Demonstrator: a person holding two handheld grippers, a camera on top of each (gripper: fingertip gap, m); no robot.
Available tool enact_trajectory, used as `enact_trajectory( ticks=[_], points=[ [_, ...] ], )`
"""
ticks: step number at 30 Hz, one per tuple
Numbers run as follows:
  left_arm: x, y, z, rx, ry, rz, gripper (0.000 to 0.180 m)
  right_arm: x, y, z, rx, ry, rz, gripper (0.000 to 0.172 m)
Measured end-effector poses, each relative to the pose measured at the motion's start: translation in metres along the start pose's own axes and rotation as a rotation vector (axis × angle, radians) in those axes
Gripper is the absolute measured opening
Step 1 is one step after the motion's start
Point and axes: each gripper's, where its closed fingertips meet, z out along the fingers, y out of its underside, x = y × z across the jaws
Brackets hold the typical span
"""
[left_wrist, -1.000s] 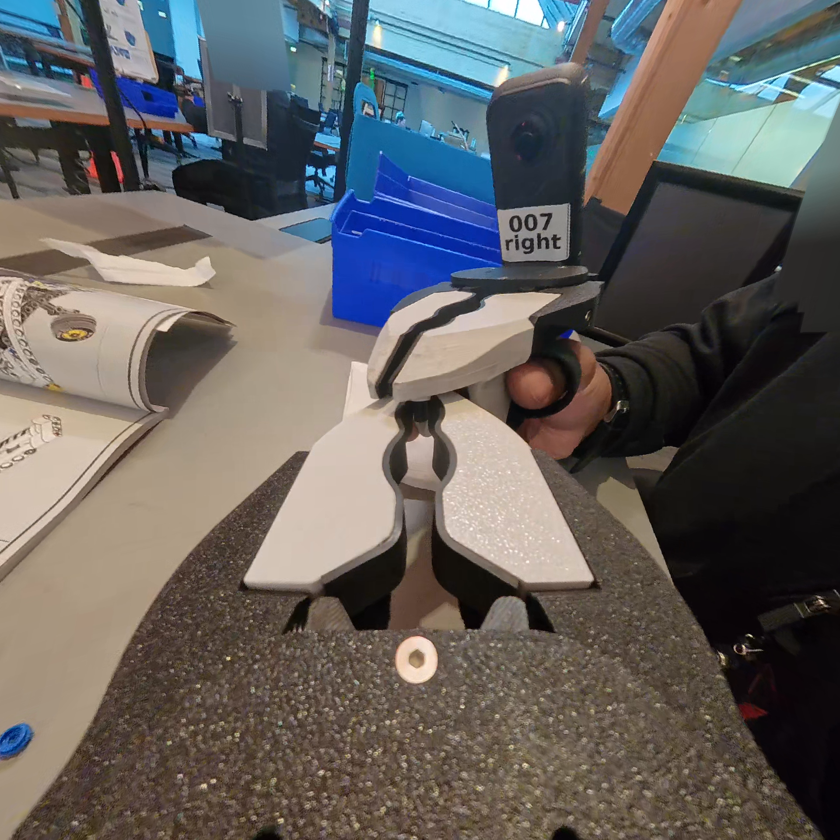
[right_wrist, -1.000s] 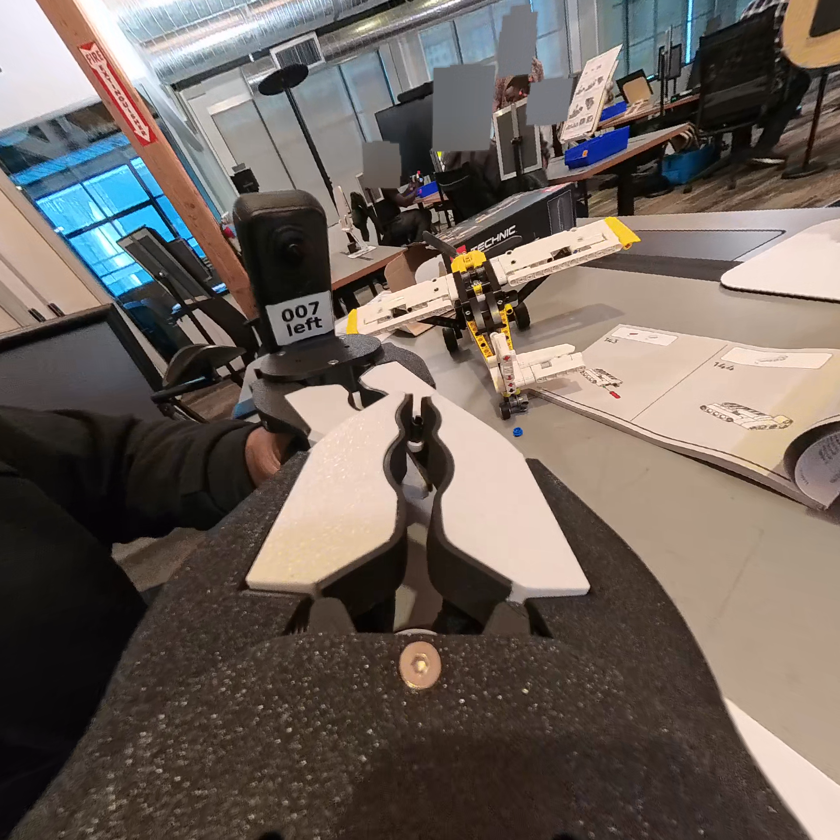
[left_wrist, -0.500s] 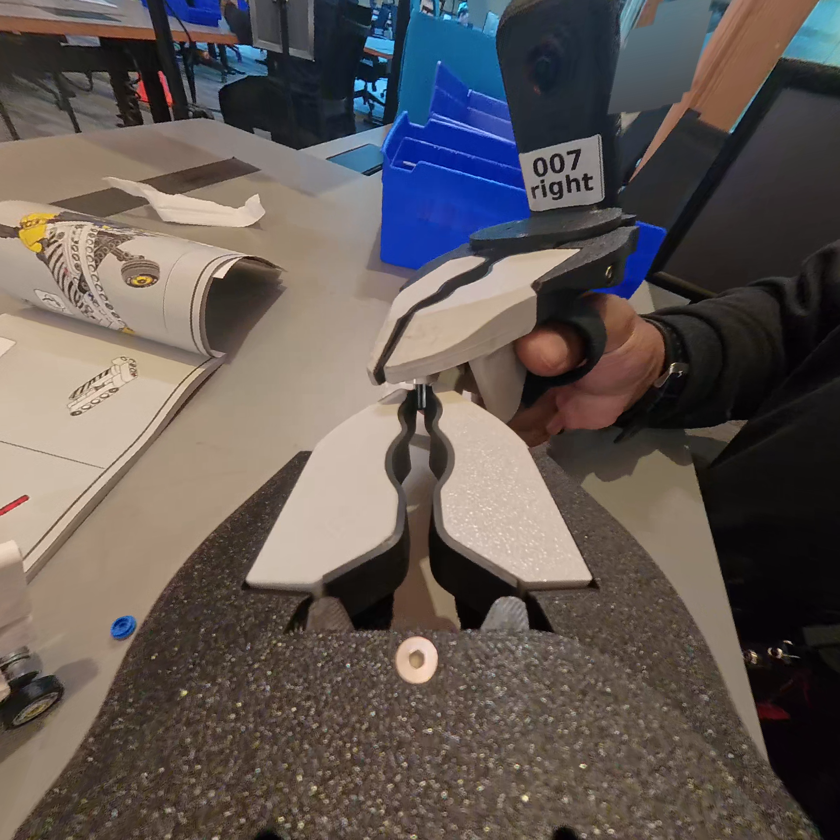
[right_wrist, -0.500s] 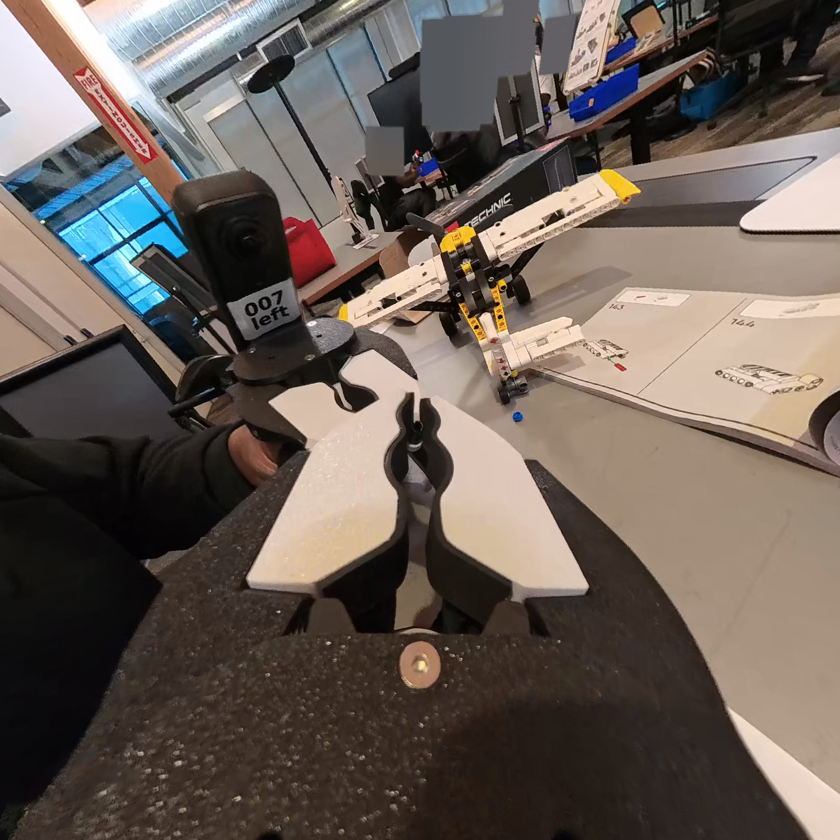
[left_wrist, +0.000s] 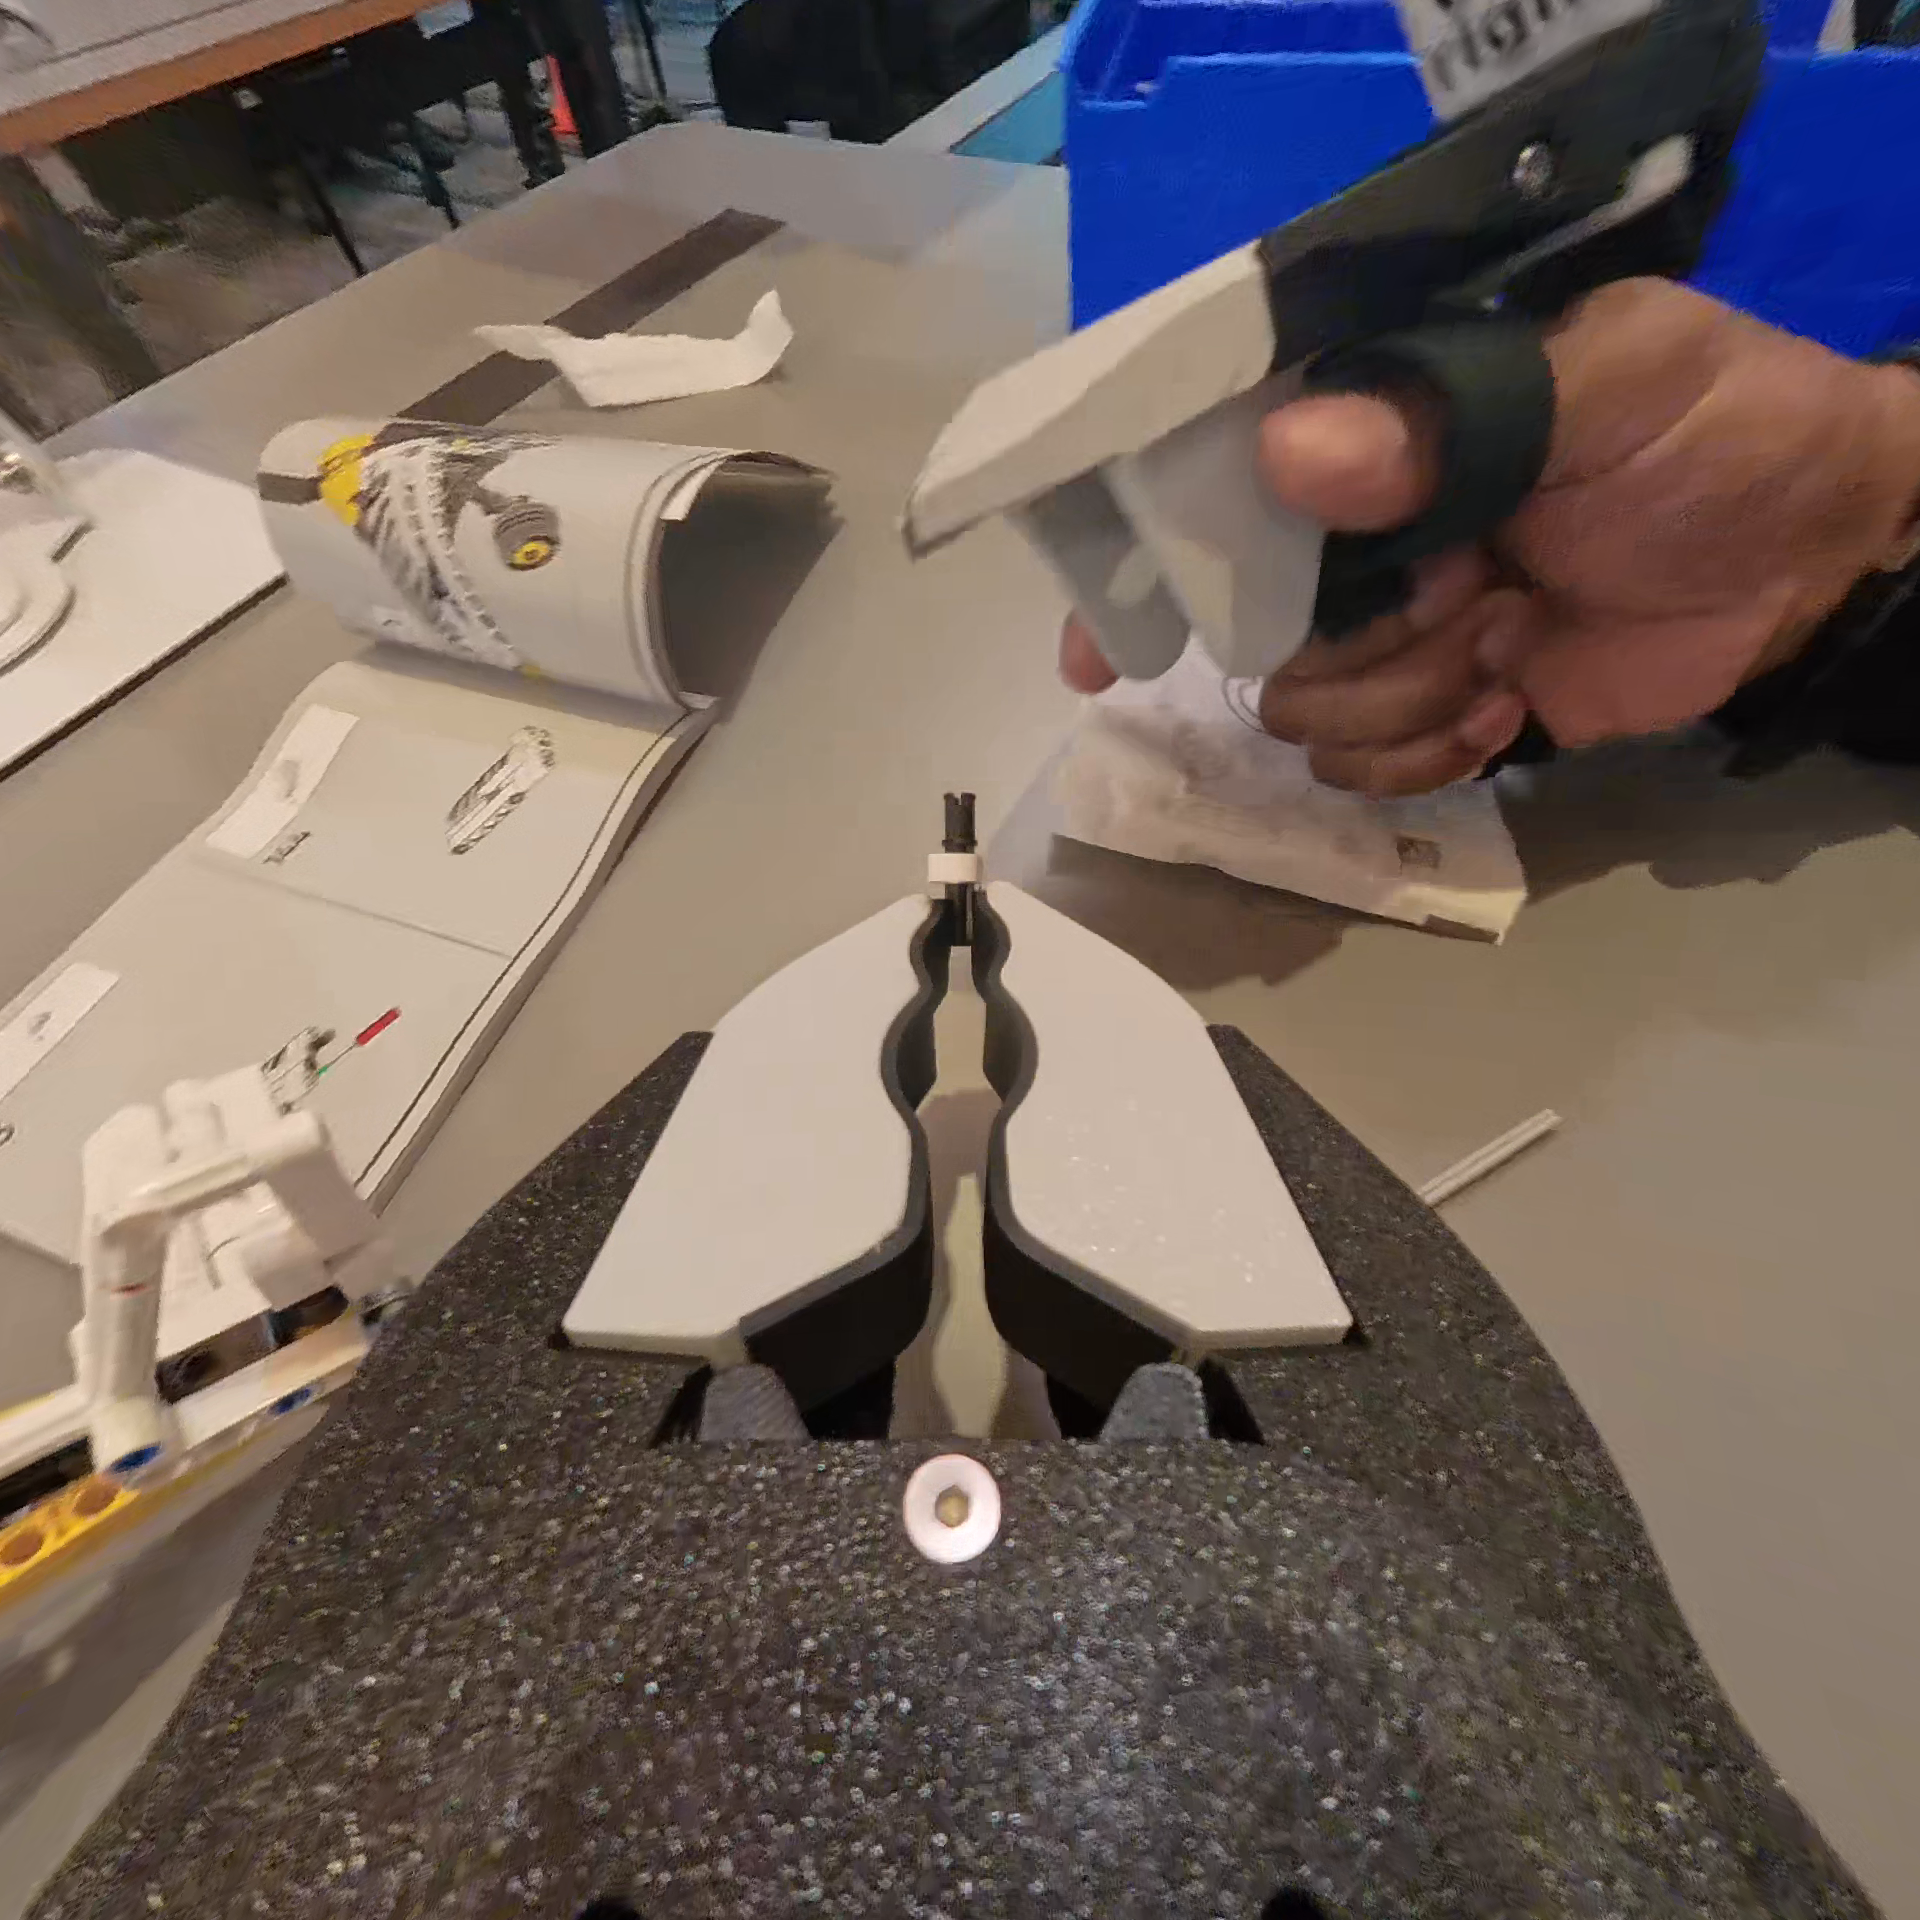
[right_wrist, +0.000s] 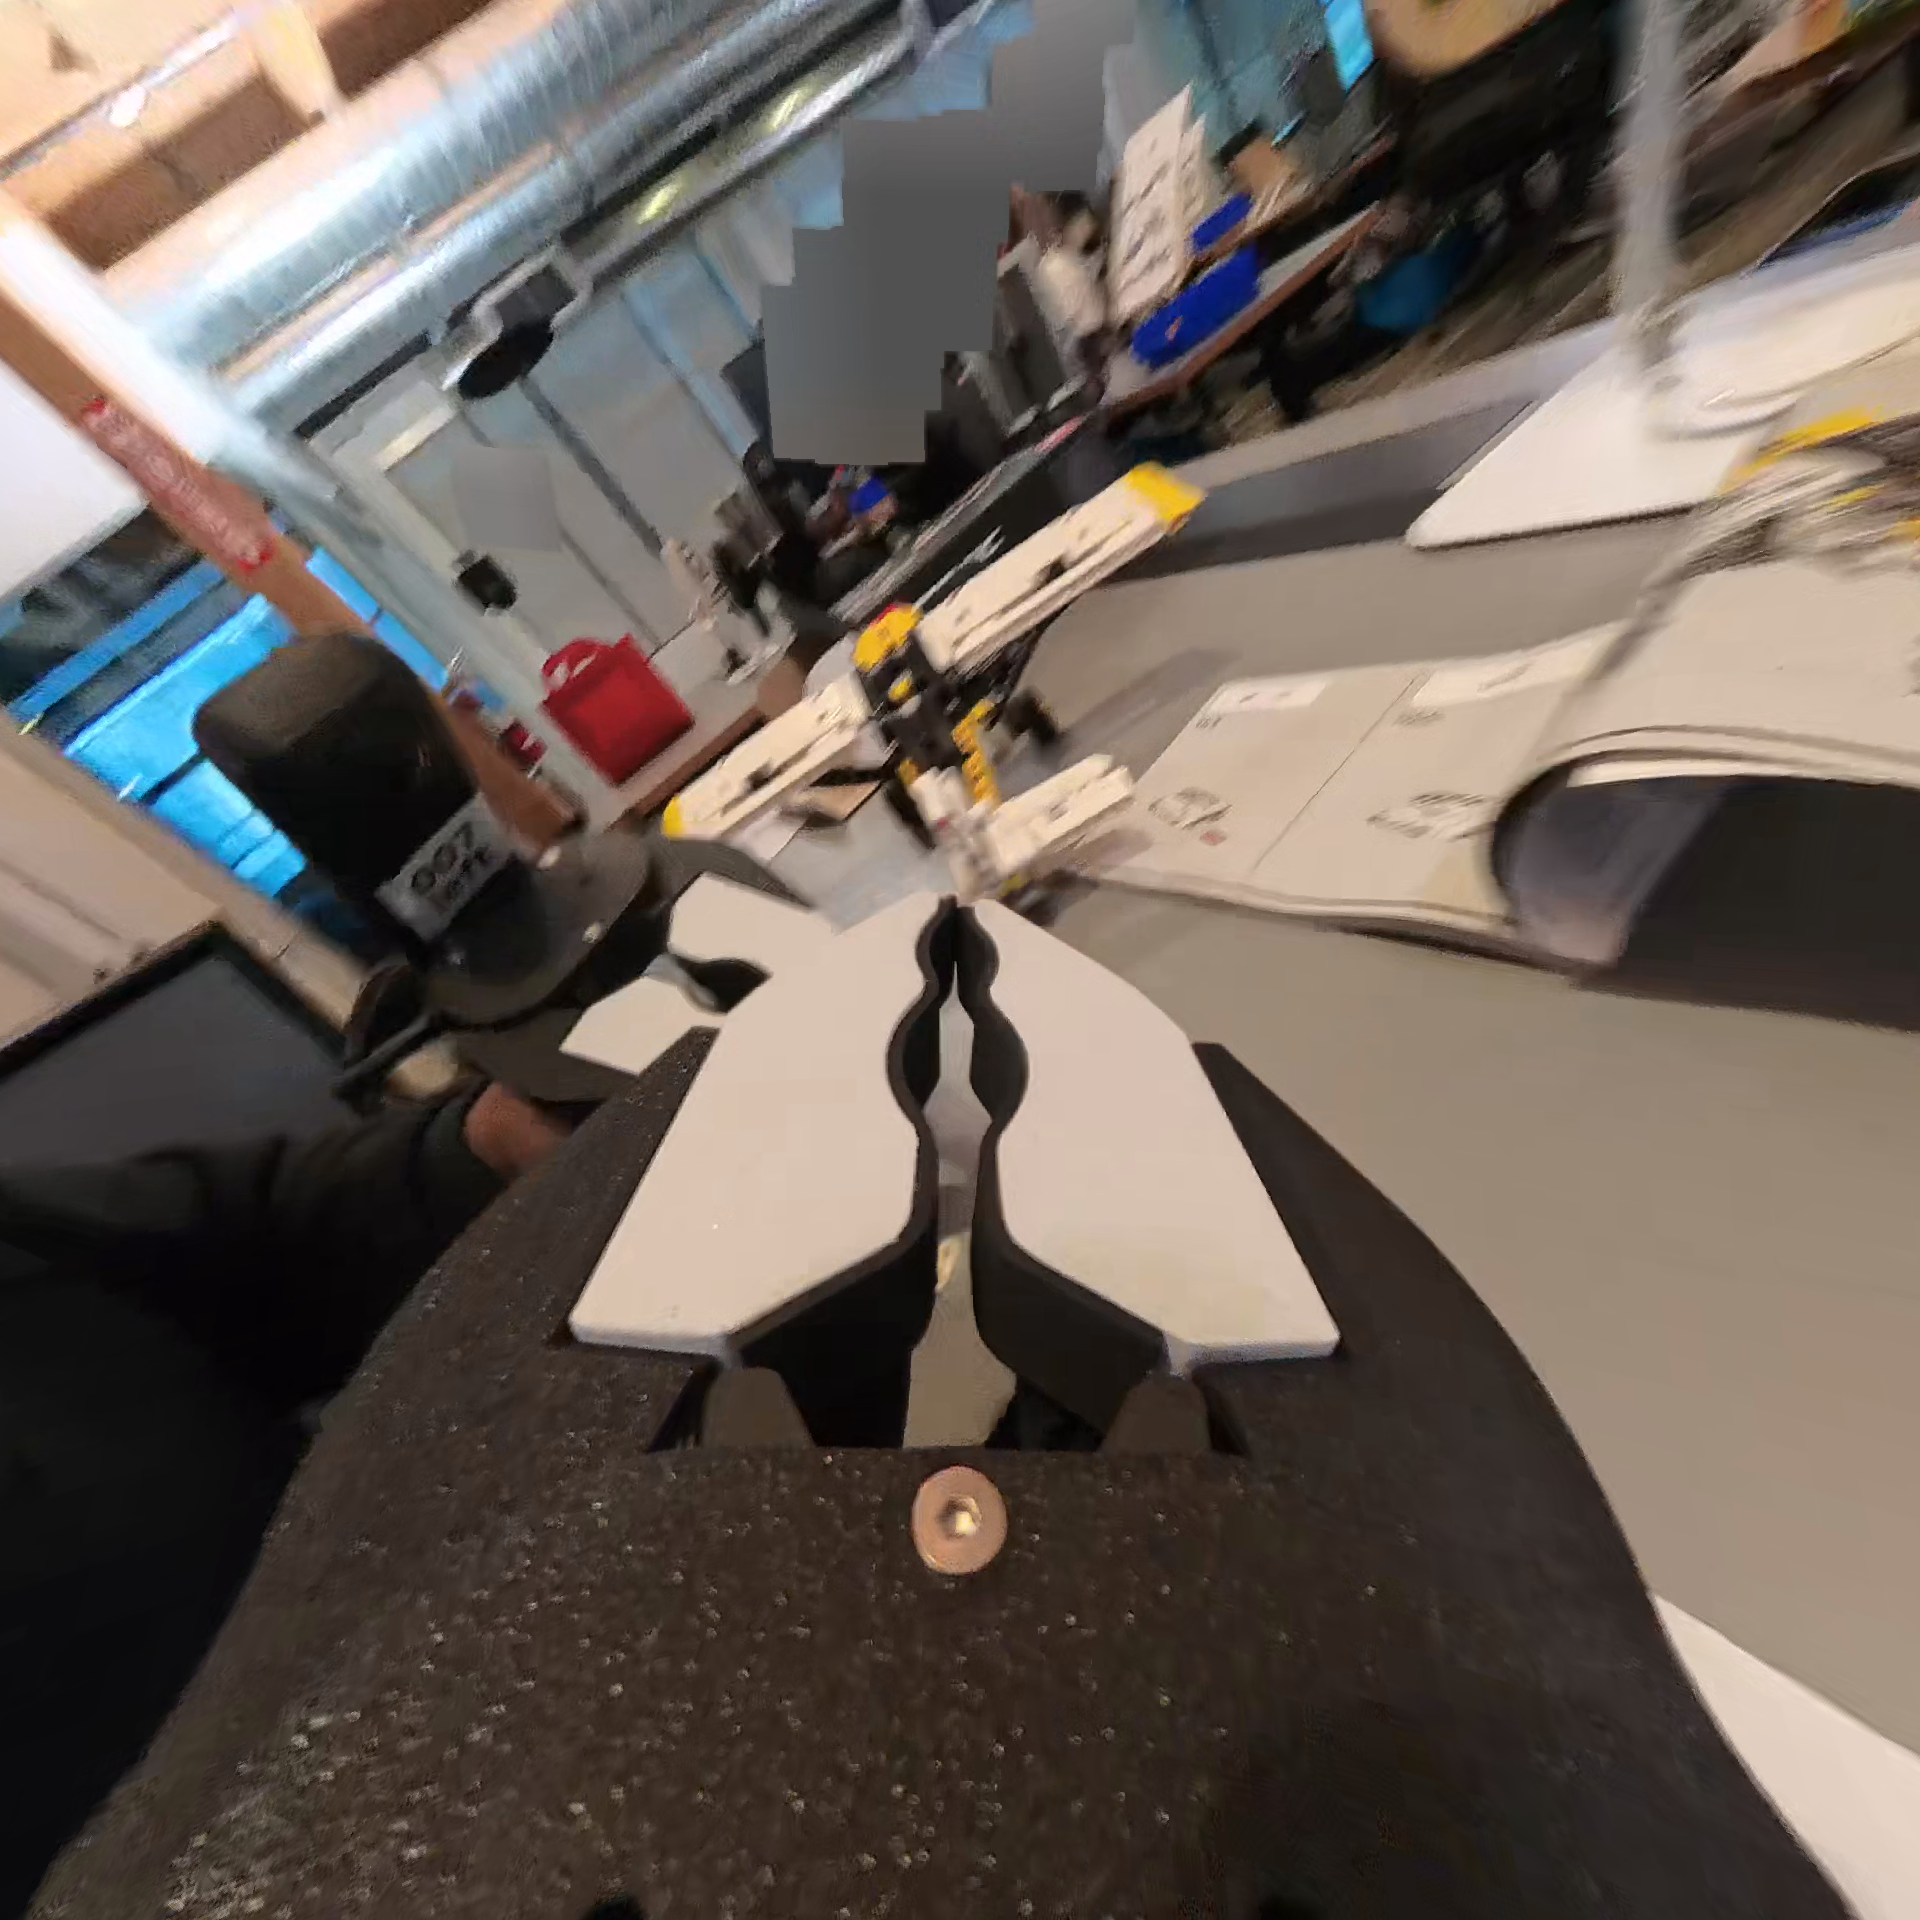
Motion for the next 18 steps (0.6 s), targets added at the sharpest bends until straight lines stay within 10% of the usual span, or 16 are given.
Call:
enact_trajectory(
  ticks=[8,18],
  points=[
    [0.007,-0.008,-0.009,0.051,0.089,0.020,0.005,-0.014,0.041,0.007,-0.259,-0.059,-0.326,0.007],
    [0.007,-0.001,-0.007,-0.015,-0.105,0.474,0.005,-0.030,0.049,0.008,-0.281,-0.132,-0.353,0.011]
  ],
)
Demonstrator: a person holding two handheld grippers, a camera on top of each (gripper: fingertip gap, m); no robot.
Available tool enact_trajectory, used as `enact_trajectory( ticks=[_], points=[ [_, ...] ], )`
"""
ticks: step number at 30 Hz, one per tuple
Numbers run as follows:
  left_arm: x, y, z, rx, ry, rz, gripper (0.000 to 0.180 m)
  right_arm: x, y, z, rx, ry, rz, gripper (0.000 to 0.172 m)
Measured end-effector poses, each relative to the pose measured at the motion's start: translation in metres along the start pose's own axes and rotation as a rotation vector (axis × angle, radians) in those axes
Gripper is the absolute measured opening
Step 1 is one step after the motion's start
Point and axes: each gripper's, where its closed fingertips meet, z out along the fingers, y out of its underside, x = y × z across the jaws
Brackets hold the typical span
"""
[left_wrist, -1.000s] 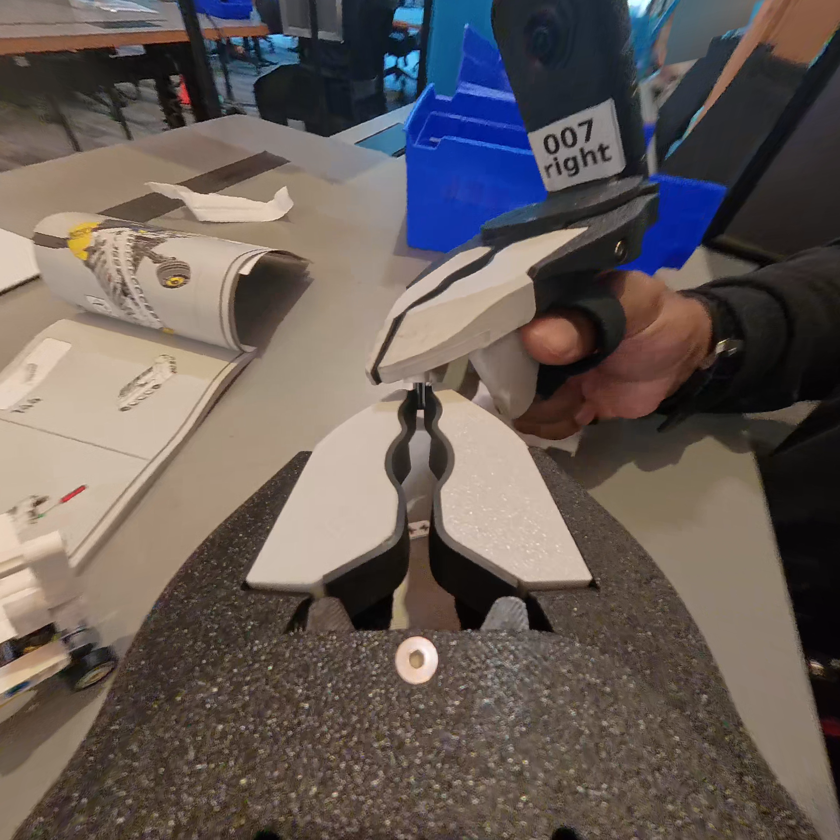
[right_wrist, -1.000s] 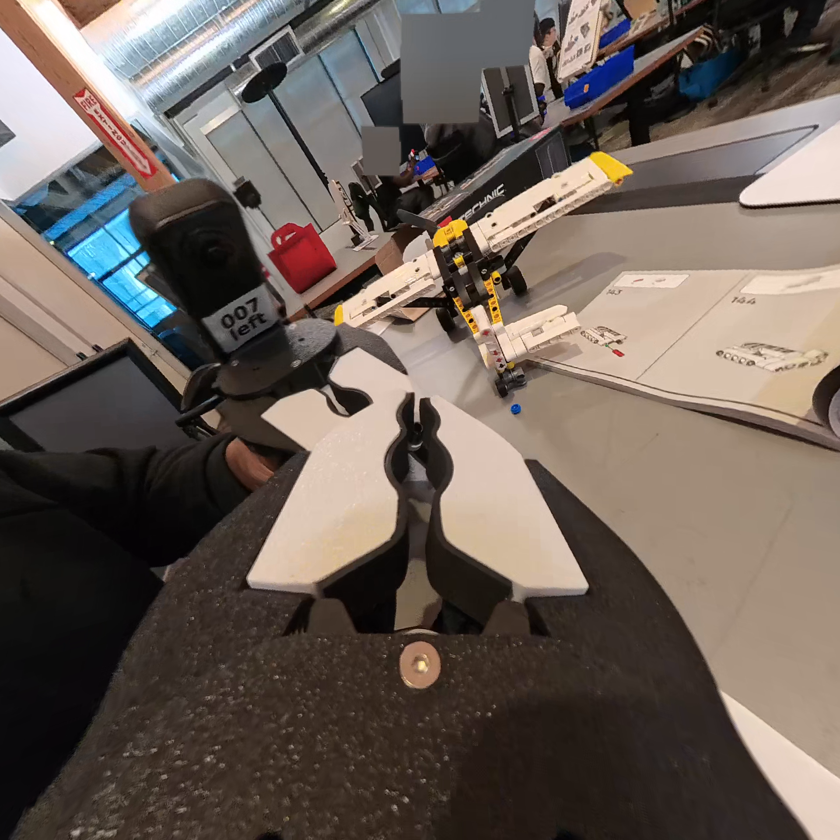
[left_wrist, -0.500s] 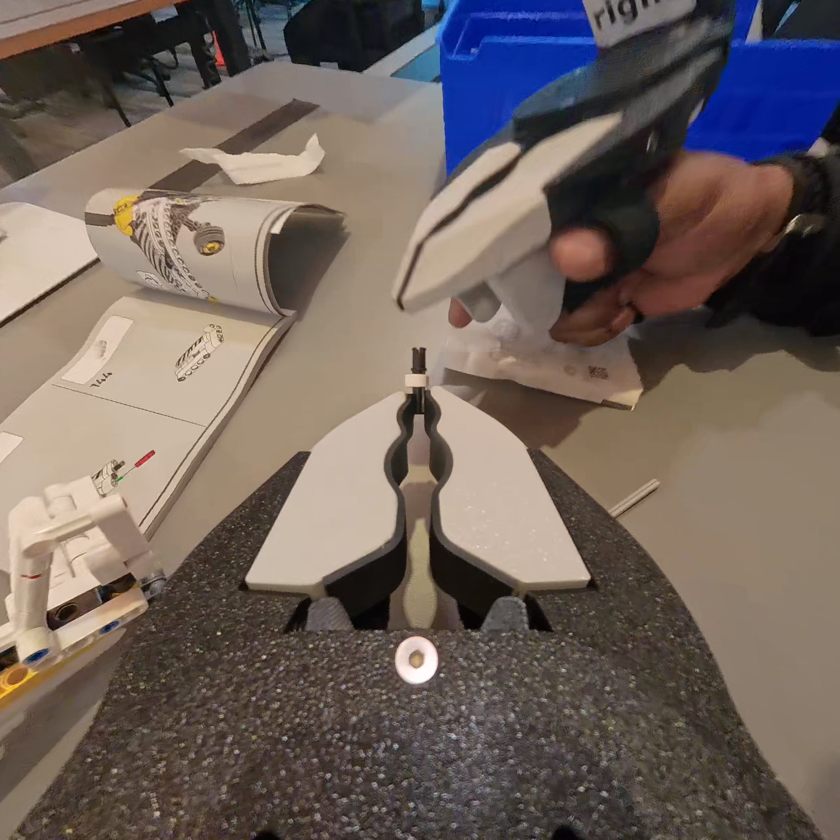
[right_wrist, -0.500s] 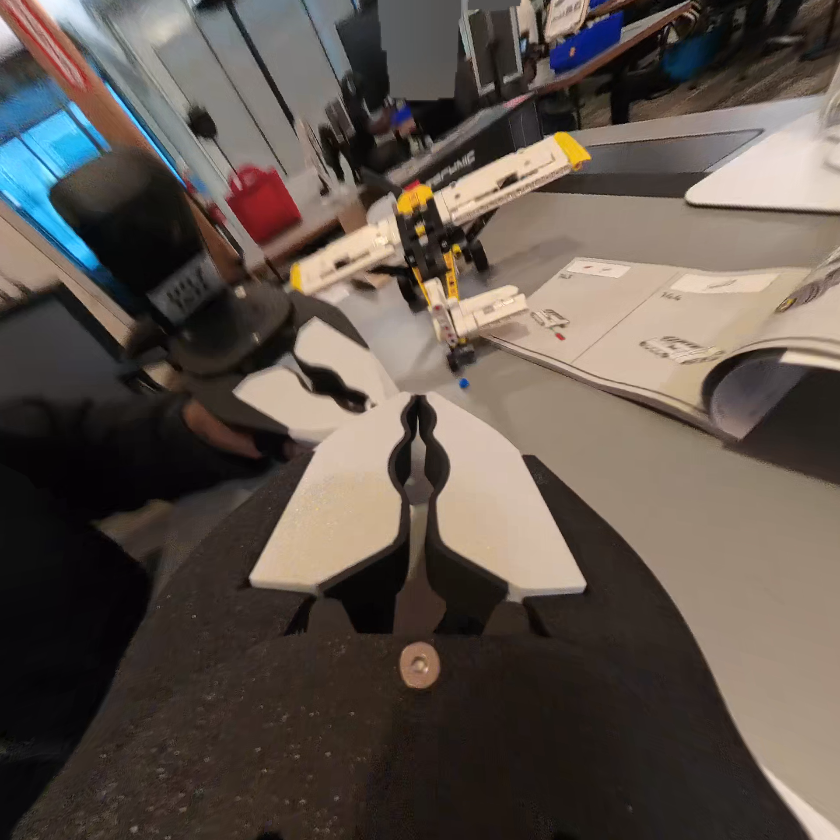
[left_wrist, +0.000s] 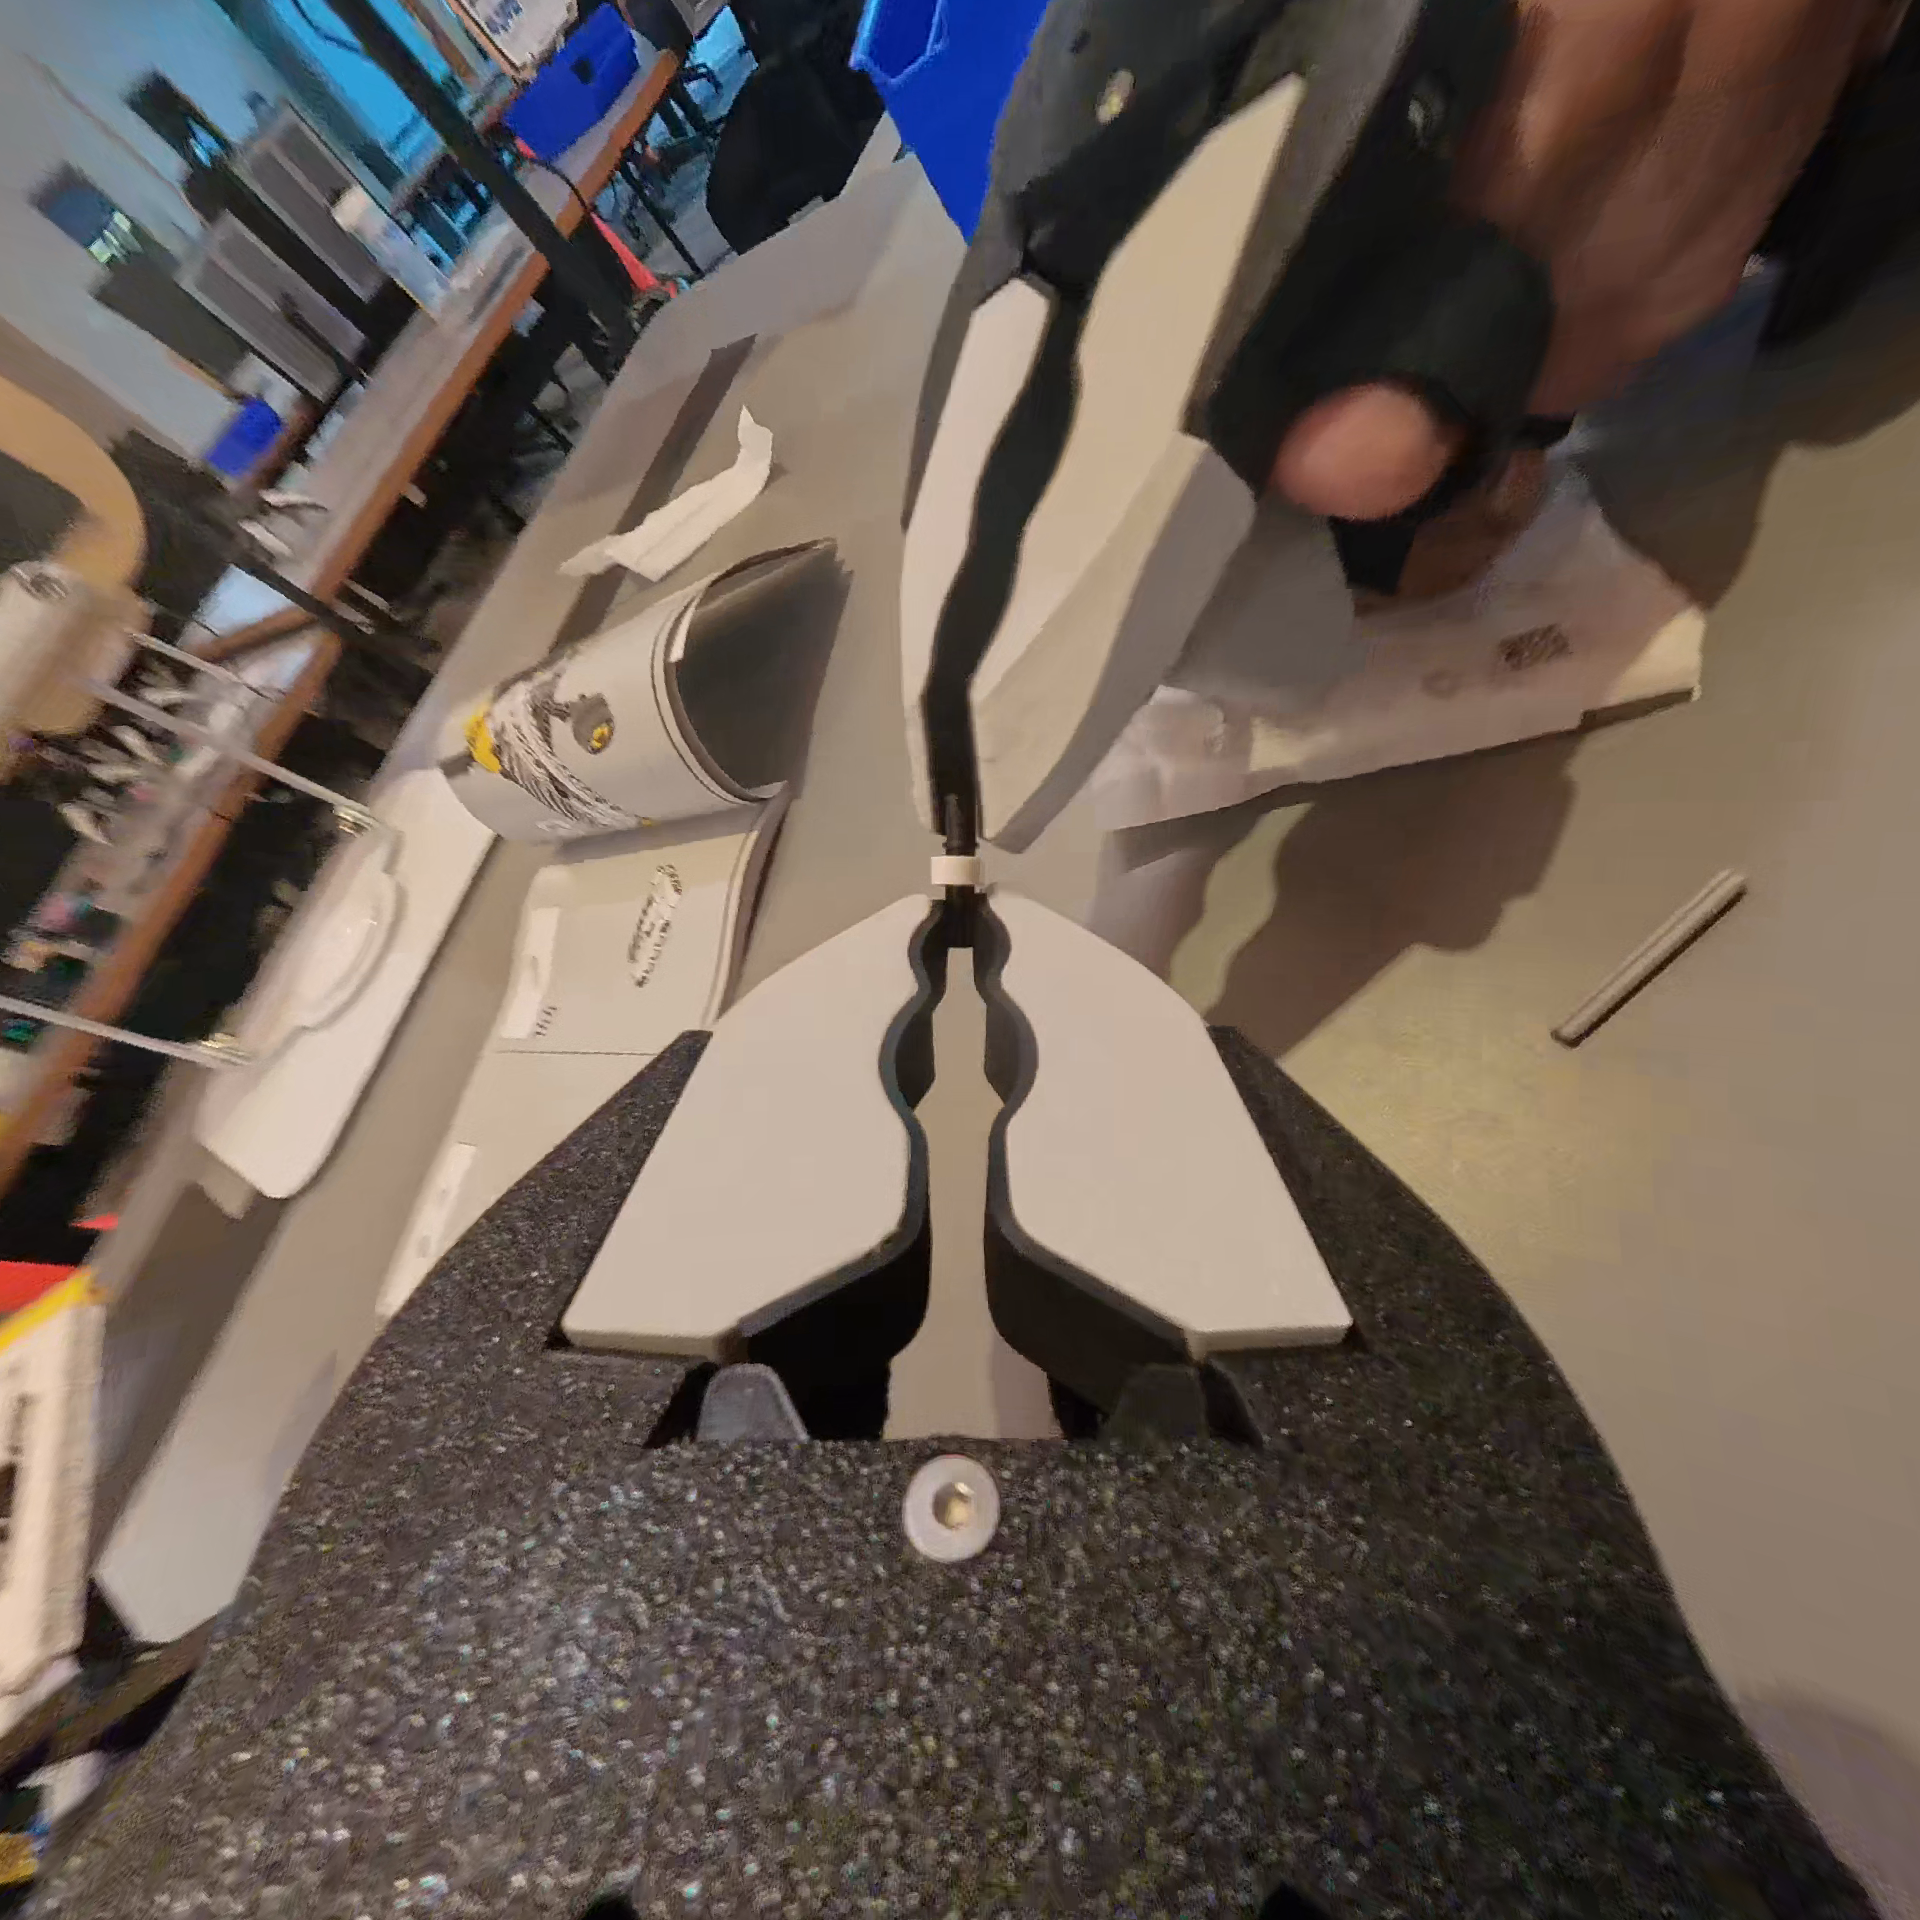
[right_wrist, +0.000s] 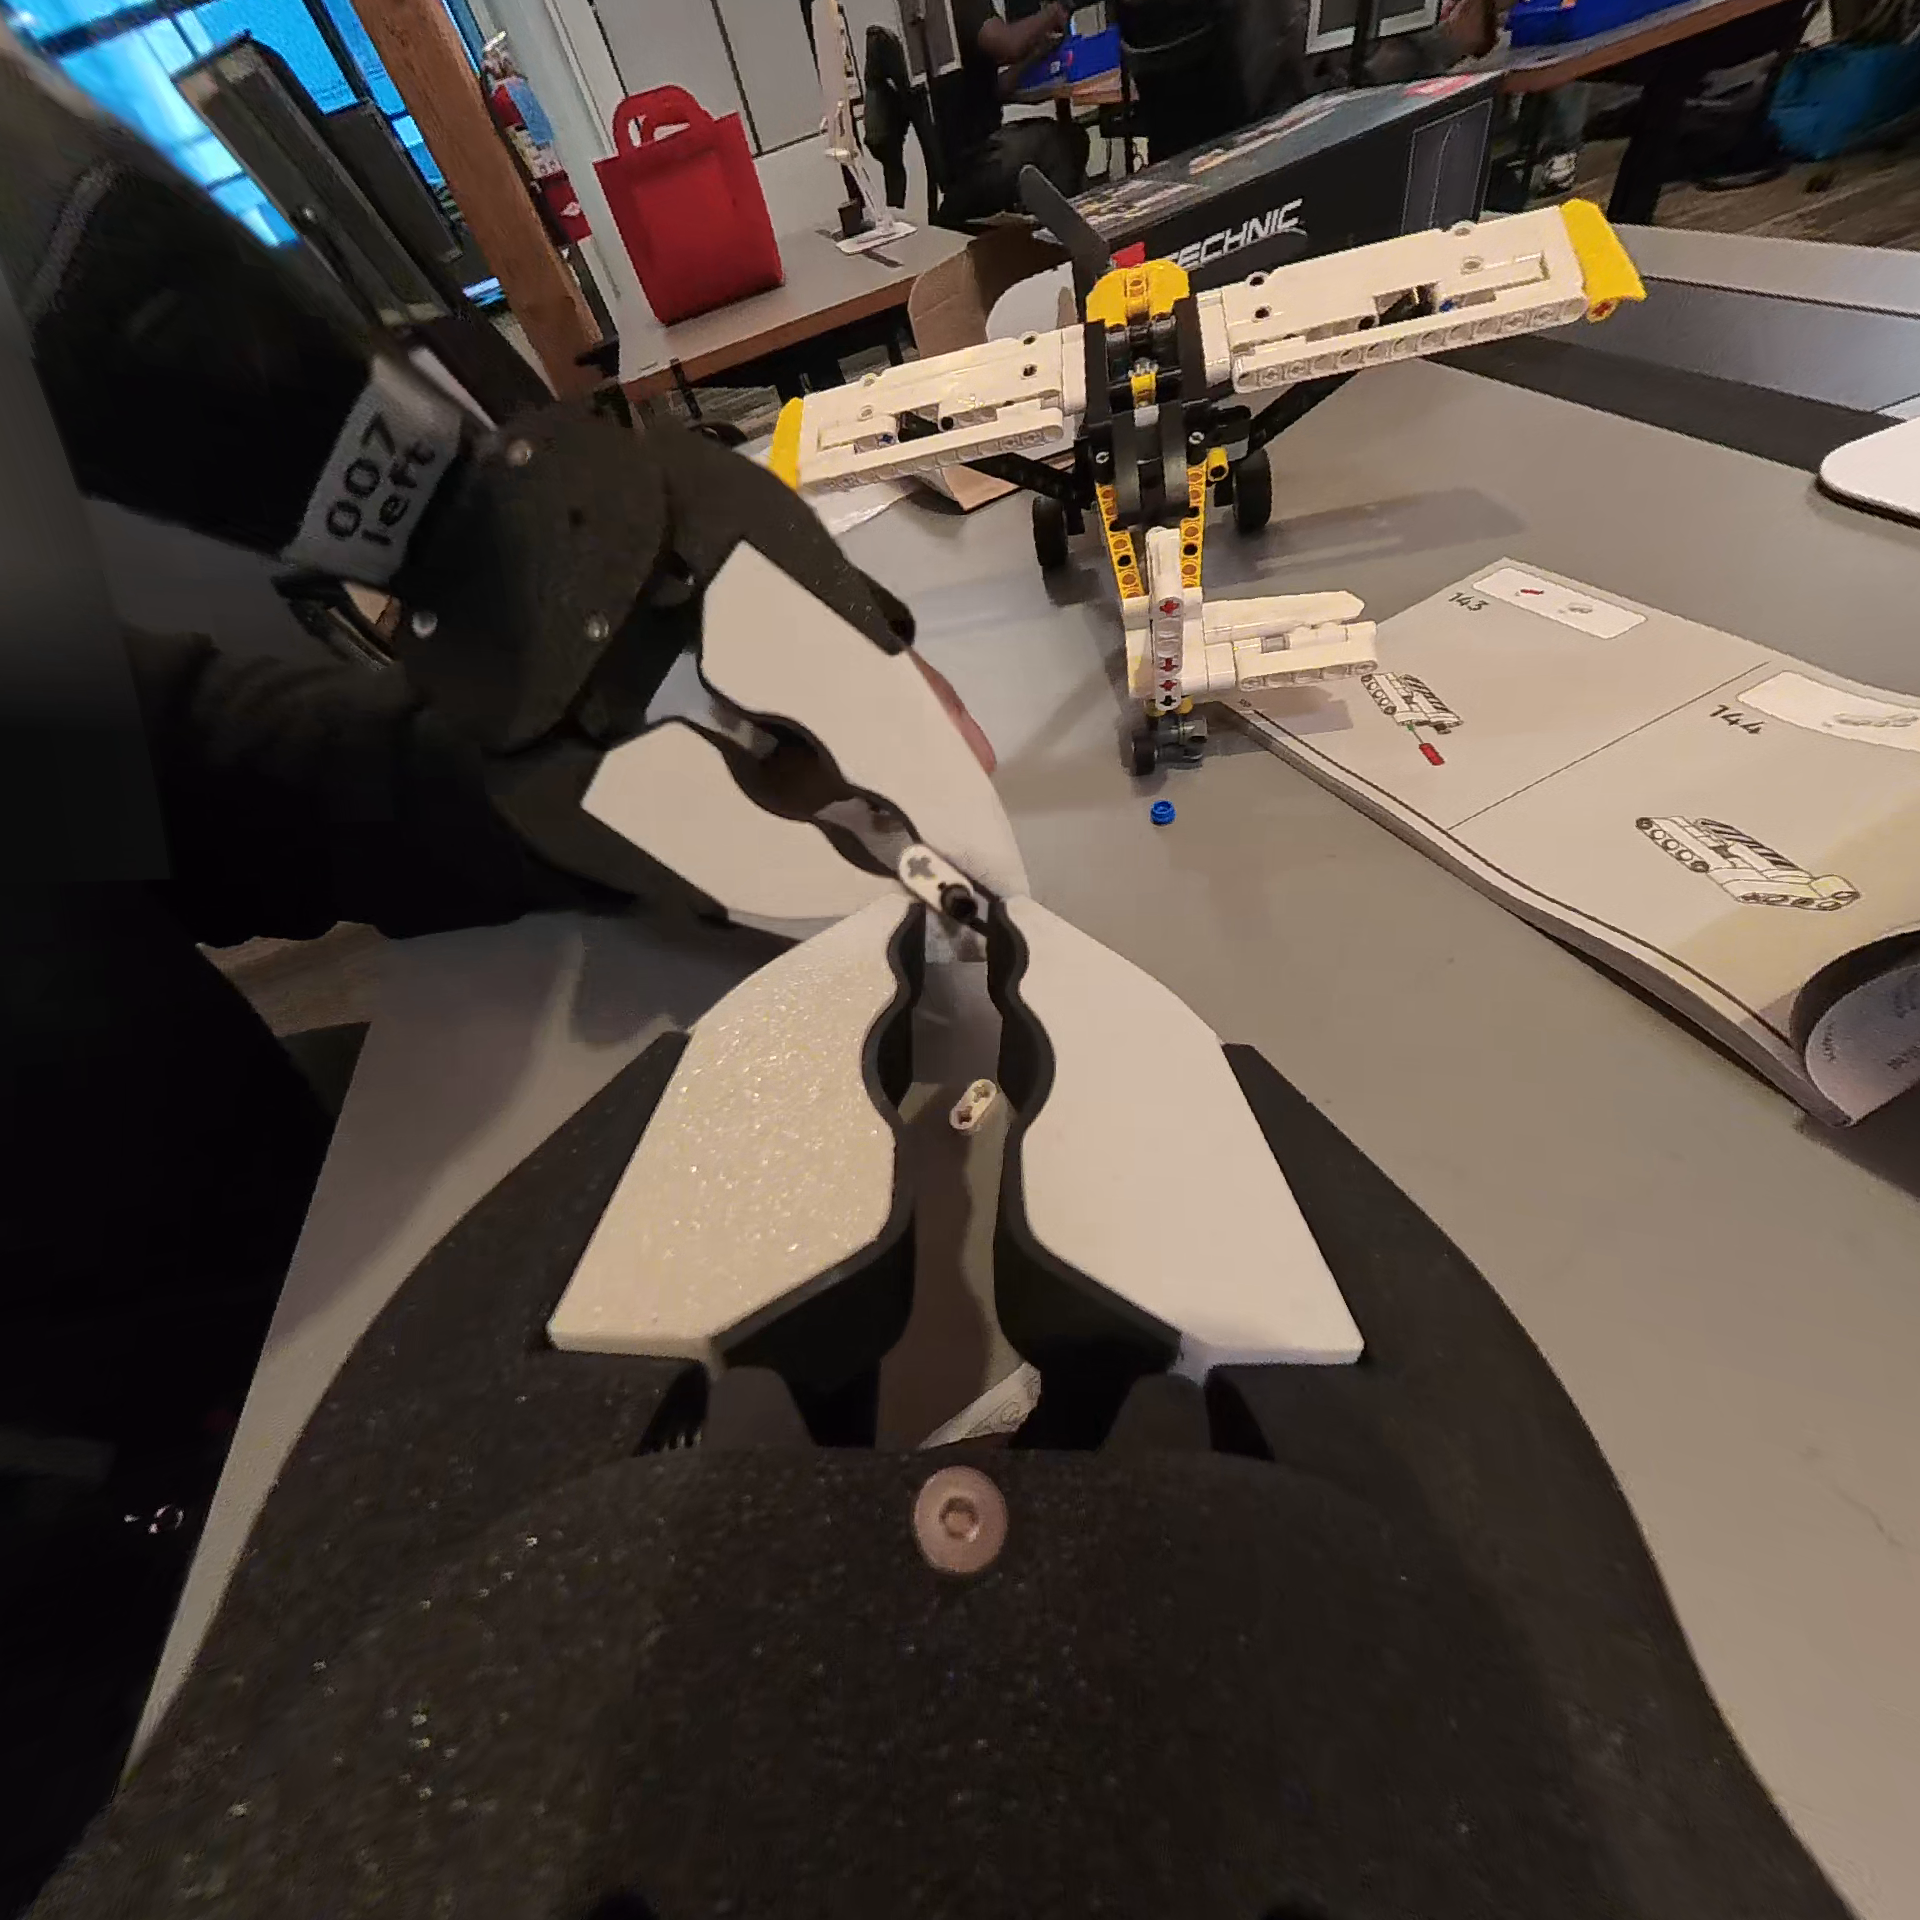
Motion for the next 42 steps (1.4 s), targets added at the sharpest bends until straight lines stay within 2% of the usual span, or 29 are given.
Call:
enact_trajectory(
  ticks=[3,11,17,31,42],
  points=[
    [0.002,0.000,0.002,-0.022,-0.056,0.118,0.005,0.000,0.000,-0.001,-0.002,-0.005,0.026,0.010],
    [-0.003,-0.003,0.001,-0.061,-0.180,0.283,0.005,-0.002,0.003,-0.001,-0.015,-0.018,0.063,0.006],
    [-0.001,-0.007,0.000,0.003,-0.143,0.238,0.006,-0.008,-0.001,-0.005,-0.002,-0.037,-0.014,0.005],
    [-0.007,-0.003,-0.003,-0.100,-0.293,0.487,0.005,-0.008,-0.001,-0.004,-0.008,-0.001,-0.073,0.005],
    [-0.007,-0.001,-0.001,-0.124,-0.320,0.528,0.004,-0.003,-0.002,-0.008,-0.007,0.017,-0.056,0.005]
  ],
)
